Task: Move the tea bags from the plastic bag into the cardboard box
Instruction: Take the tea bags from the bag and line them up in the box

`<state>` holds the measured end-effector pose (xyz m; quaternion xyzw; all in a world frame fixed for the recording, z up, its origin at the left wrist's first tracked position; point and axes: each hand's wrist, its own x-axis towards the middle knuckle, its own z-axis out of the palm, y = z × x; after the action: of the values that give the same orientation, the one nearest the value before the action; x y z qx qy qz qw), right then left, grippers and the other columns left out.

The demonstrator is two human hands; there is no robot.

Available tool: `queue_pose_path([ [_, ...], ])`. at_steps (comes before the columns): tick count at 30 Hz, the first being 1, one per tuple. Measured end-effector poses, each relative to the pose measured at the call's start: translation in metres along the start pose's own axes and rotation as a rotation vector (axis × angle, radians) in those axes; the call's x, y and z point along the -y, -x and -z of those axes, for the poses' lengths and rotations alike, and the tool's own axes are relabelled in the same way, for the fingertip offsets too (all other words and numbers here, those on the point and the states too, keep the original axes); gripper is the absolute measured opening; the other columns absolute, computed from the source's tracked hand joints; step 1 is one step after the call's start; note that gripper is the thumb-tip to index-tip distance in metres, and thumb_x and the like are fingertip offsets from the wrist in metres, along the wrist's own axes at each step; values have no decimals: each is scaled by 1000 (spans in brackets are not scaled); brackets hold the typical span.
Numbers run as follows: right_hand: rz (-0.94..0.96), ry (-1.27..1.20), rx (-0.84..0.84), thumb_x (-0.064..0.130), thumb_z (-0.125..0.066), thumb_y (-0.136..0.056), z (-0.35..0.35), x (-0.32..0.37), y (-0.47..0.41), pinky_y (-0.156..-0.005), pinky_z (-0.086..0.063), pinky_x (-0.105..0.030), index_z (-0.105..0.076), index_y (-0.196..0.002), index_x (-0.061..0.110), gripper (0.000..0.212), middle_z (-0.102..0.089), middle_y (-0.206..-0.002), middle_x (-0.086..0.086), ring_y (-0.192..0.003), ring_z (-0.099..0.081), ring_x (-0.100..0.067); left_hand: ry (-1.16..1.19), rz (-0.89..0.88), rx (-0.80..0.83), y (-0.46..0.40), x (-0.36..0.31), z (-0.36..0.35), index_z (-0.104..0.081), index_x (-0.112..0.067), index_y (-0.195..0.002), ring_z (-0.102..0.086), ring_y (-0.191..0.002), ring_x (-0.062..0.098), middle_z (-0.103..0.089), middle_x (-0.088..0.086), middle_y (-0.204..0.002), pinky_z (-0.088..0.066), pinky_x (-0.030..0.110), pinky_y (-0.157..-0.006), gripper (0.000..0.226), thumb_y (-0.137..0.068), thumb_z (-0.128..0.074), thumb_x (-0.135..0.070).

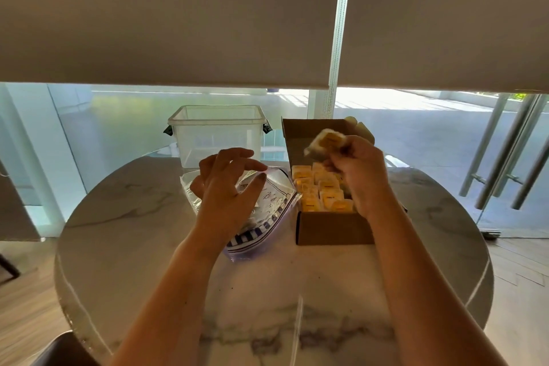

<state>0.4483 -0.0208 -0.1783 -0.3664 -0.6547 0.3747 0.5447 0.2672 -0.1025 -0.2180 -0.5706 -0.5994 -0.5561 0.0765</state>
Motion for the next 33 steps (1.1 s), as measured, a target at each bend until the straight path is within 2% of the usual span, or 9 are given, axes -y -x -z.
queue_pose_path([
  [3,49,463,-159,3,-54,-91,27,-23,-19,-70,-41,-19,-61,-96,4,9,-58,-87,-4,-77,-55,-14,-46,20,39,0,-2,1,-64,-34,-81,-34,-115,6,-58,-11,-117,-24,30,-101,21,-76,-55,-15],
  [5,-15,672,-97,-6,-50,-86,38,-39,-27,-68,-39,-24,-61,-88,2,14,-57,-85,-12,-81,-53,-23,-51,34,59,-1,-2,2,-69,-27,-78,-33,-113,4,-58,-10,-116,-14,12,-97,30,-78,-53,-2],
  [9,-131,778,83,-8,-48,-79,37,-52,-35,-64,-39,-27,-56,-73,7,19,-55,-76,-14,-74,-53,-27,-41,-13,47,-2,2,4,-74,-18,-76,-39,-110,10,-57,-5,-115,-25,9,-87,37,-77,-47,7],
  [13,-182,879,151,-1,-53,-84,25,-54,-44,-54,-38,-24,-63,-79,4,12,-56,-75,-14,-68,-54,-24,-39,-16,54,-1,2,7,-75,-16,-75,-45,-107,13,-54,-8,-111,-29,6,-81,41,-77,-50,17],
  [16,-227,924,84,6,-57,-88,18,-62,-51,-55,-37,-24,-64,-88,2,9,-58,-80,-13,-71,-54,-24,-32,-27,65,-1,2,8,-75,-15,-75,-49,-106,16,-53,-10,-109,-34,10,-81,41,-76,-50,18],
  [20,-238,892,-31,22,-62,-90,16,-74,-55,-59,-42,-24,-57,-105,1,27,-62,-92,-15,-79,-60,-25,-23,-7,62,-1,-1,9,-74,-12,-74,-52,-105,12,-53,-8,-109,-38,1,-75,37,-80,-50,16],
  [25,-210,933,-26,18,-57,-92,13,-75,-54,-60,-41,-28,-59,-99,1,18,-64,-96,-17,-76,-56,-23,22,33,52,-1,-5,12,-74,-8,-73,-55,-91,3,-58,-1,-105,-38,-1,-70,32,-79,-52,16],
  [30,22,916,-147,6,-56,-90,7,-49,-39,-71,-44,-27,-60,-102,5,12,-62,-101,-13,-93,-61,-25,13,5,35,-3,-1,12,-75,-10,-80,-59,-90,11,-62,0,-97,-43,2,-75,31,-80,-55,14],
  [33,168,641,-11,7,-61,-87,-5,-17,-21,-66,-44,-14,-62,-91,17,11,-62,-92,3,-84,-61,-12,41,-10,26,-3,2,11,-75,-12,-85,-60,-91,10,-63,-1,-99,-43,3,-74,33,-81,-55,14],
])
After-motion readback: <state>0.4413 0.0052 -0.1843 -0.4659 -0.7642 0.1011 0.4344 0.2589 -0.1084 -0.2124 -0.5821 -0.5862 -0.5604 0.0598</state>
